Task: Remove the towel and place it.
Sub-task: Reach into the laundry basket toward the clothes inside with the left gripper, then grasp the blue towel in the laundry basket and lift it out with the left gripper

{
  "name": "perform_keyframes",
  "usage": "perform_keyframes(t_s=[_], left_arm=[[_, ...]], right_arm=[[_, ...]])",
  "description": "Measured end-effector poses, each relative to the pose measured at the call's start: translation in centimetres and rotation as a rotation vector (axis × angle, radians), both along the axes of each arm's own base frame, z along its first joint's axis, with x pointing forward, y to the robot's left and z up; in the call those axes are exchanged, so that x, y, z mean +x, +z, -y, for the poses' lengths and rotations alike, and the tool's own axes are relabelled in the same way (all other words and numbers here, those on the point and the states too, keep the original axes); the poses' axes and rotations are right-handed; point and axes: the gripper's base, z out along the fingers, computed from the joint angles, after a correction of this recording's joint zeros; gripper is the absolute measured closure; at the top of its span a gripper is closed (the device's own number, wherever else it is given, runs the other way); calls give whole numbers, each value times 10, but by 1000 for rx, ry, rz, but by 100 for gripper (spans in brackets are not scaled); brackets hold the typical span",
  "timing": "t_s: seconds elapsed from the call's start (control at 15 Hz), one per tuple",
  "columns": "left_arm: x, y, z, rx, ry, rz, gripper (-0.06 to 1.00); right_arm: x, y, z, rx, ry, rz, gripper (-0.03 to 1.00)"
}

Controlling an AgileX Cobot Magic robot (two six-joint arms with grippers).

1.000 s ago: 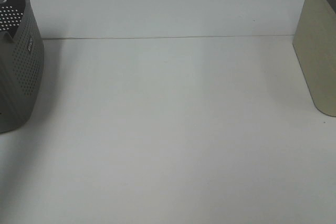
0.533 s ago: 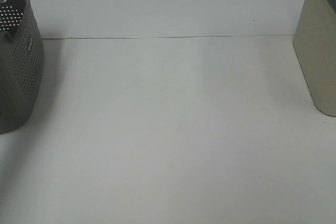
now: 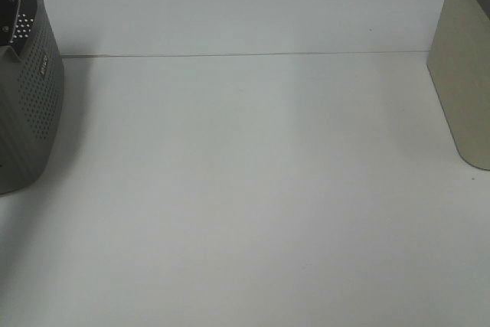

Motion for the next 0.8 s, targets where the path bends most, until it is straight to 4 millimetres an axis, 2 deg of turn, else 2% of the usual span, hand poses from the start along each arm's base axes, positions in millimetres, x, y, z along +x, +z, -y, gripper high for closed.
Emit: perform_keyframes(t_s=[0.27,0.53,0.8], left_arm=[[5,-12,-1,8,-19,-7,0],[2,-17,-24,-7,38,-11,0],[3,-18,-22,-41,23,-10,1]], right_arm=[[0,0,0,0,0,0,20],[0,0,0,0,0,0,20],[0,0,0,0,0,0,20]])
